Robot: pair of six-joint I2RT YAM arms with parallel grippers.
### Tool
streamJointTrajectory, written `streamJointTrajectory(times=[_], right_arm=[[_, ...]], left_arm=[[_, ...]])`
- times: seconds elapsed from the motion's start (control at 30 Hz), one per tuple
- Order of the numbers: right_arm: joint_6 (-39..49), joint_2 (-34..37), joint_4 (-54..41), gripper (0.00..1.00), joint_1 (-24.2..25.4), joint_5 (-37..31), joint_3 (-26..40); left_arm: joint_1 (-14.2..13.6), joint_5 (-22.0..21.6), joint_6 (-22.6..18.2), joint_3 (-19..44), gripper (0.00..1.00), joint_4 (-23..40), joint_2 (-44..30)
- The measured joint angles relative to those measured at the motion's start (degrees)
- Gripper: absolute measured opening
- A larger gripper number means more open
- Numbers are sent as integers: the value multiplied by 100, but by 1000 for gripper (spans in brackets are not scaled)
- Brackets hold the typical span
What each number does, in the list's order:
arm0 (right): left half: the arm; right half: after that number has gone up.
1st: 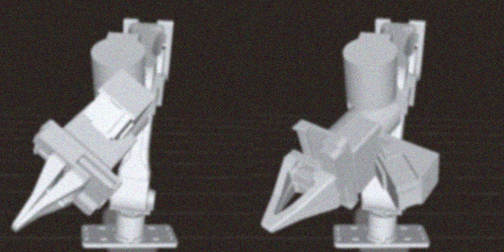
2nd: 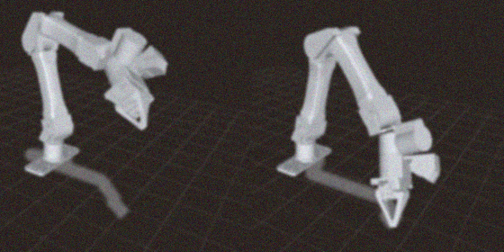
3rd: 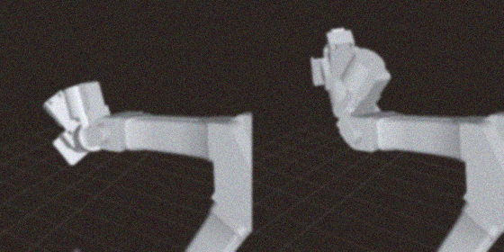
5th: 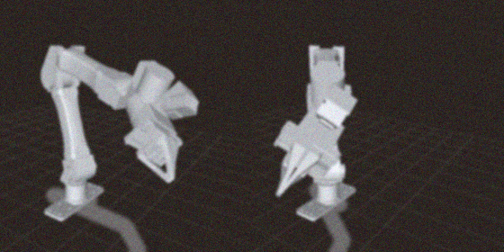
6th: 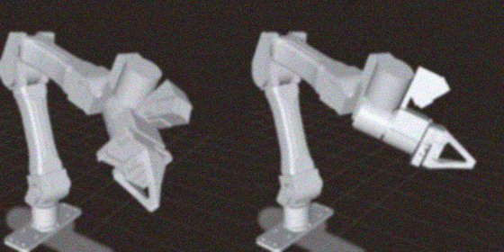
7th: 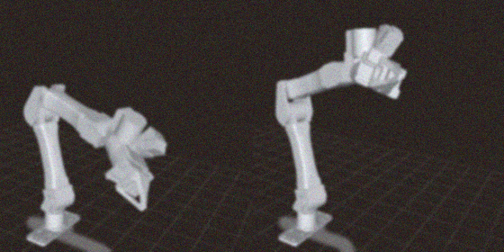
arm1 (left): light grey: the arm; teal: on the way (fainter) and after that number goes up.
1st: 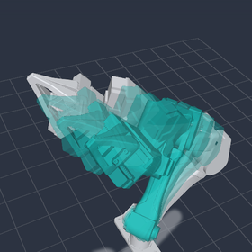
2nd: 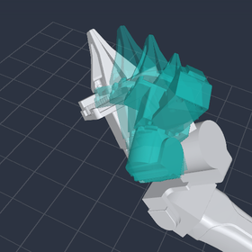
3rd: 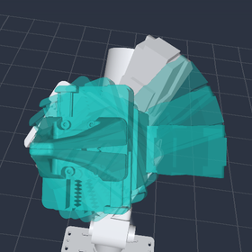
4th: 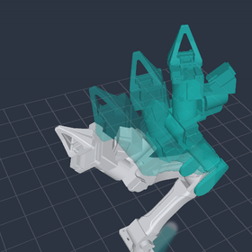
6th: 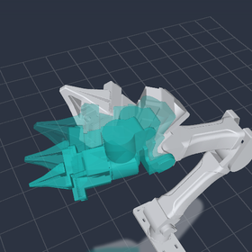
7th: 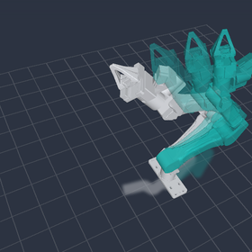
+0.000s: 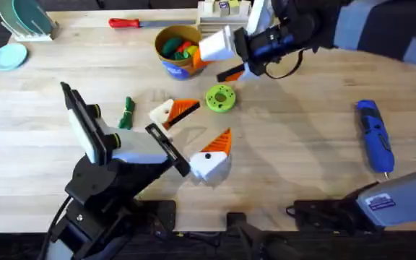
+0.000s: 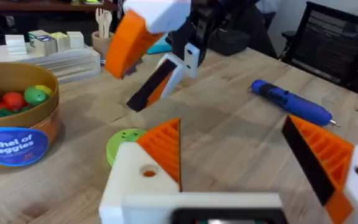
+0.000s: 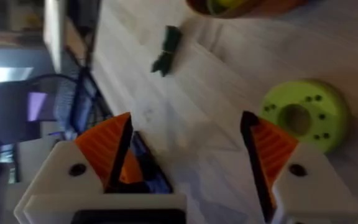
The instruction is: Pick up the gripper from the table and insert it into the empty holder that is missing its gripper. Then pick up a screw, insert it into the mounting hole, and use the screwdriver to tighten it. Finally, clean up the table by picking up the vegetable and placing it into the bucket.
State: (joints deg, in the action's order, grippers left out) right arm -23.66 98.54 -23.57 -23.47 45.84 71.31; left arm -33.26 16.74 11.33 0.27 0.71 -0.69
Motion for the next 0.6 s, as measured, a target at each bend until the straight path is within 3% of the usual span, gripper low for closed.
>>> streamJointTrajectory(times=[0.17, 0.37, 0.6], right_arm=[[1293, 0, -1098, 993, -203, -1795, 360], [2230, 30, -1402, 982, -706, -3093, 369], [2545, 395, -1397, 772, -1173, -3917, 369]], left_arm=[[0, 2, 0, 0, 991, 0, 0], [0, 2, 0, 0, 991, 0, 0], [0, 2, 0, 0, 991, -1, 0]])
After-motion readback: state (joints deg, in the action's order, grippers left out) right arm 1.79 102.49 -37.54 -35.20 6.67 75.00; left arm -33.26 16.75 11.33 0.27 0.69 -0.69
